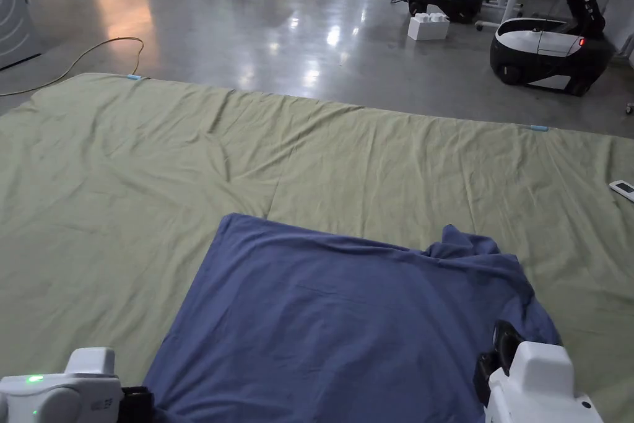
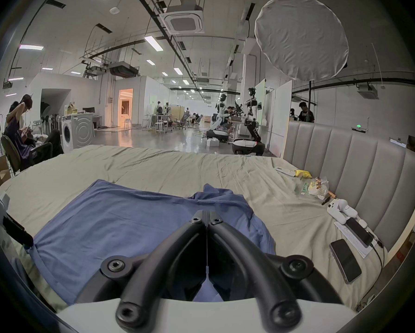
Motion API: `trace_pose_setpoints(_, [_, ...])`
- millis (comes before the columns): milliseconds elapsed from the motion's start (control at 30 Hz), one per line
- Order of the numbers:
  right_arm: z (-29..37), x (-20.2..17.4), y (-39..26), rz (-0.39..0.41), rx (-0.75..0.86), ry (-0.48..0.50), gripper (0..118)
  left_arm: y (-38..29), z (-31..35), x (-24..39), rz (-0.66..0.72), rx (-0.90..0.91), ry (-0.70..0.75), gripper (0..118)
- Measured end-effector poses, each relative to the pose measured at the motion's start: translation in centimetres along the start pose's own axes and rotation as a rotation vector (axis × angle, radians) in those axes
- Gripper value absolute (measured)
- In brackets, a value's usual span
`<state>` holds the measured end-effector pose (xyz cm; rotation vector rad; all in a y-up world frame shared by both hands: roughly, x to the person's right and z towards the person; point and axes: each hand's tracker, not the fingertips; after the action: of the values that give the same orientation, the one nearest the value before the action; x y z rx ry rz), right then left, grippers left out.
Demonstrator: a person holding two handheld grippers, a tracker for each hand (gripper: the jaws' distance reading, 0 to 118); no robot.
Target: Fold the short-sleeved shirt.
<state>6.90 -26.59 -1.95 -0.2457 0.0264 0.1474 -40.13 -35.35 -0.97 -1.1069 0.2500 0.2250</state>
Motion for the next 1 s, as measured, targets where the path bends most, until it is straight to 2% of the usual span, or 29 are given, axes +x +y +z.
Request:
trace_pose_setpoints(67, [0.0,0.0,-0.4,0.003,-0.013,0.003,1,-0.7,-0.4,0.8,-0.046,-0.021,0.026,65])
trace_pose_setpoints(167, [0.1,0.3,-1.0,0.001,-0.032,0.001,1,-0.9,0.1,1.2,-0.038,0.009,0.032,60])
trace_pose_setpoints(200, [0.1,0.4,-1.1,-0.003,-0.039,0.000,1,-1.0,0.1,1.4,-0.038,0.010,0.029,55])
trace_pose_setpoints(300, [0.2,0.8,-1.7,-0.014,-0.059,-0.004,1,-1.3,0.0,2.4,-0.071,0.030,0.007,19])
trace_pose_setpoints(333, [0.3,1.0,-1.8,-0.016,-0.066,-0.006,1,-1.4,-0.1,2.7,-0.087,0.030,0.003,11])
trace_pose_setpoints(367, [0.6,1.3,-1.9,-0.020,-0.075,-0.007,1,-1.5,-0.1,3.0,-0.121,0.031,0.005,8])
trace_pose_setpoints(500, [1.7,3.5,-2.0,-0.024,-0.119,-0.033,1,-1.7,1.0,2.5,-0.121,0.050,0.000,5])
trace_pose_setpoints(600, [2.3,6.3,-2.2,-0.011,-0.224,-0.069,3,-2.0,1.4,1.7,-0.100,0.077,-0.004,4])
trace_pose_setpoints(633, [2.3,7.1,-2.4,-0.003,-0.276,-0.074,12,-2.2,1.6,1.7,-0.099,0.084,-0.003,4])
trace_pose_setpoints(667, [2.3,7.9,-2.8,-0.024,-0.348,-0.063,24,-2.2,1.7,1.7,-0.100,0.084,-0.004,5])
trace_pose_setpoints(700, [2.4,8.9,-3.3,-0.025,-0.374,-0.096,40,-2.3,1.9,1.8,-0.103,0.088,0.000,4])
trace_pose_setpoints(733, [2.3,9.6,-3.9,-0.036,-0.438,-0.071,52,-2.4,1.9,1.9,-0.103,0.092,0.001,4])
trace_pose_setpoints(767, [2.4,10.2,-4.6,-0.055,-0.471,-0.066,56,-2.4,1.9,1.9,-0.105,0.093,0.001,4])
trace_pose_setpoints(867, [2.5,11.2,-7.0,-0.088,-0.572,-0.066,56,-2.4,2.0,2.1,-0.106,0.098,0.006,5])
trace_pose_setpoints(1000, [2.3,10.9,-9.7,-0.077,-0.694,-0.025,56,-2.7,2.5,2.6,-0.112,0.099,0.008,4])
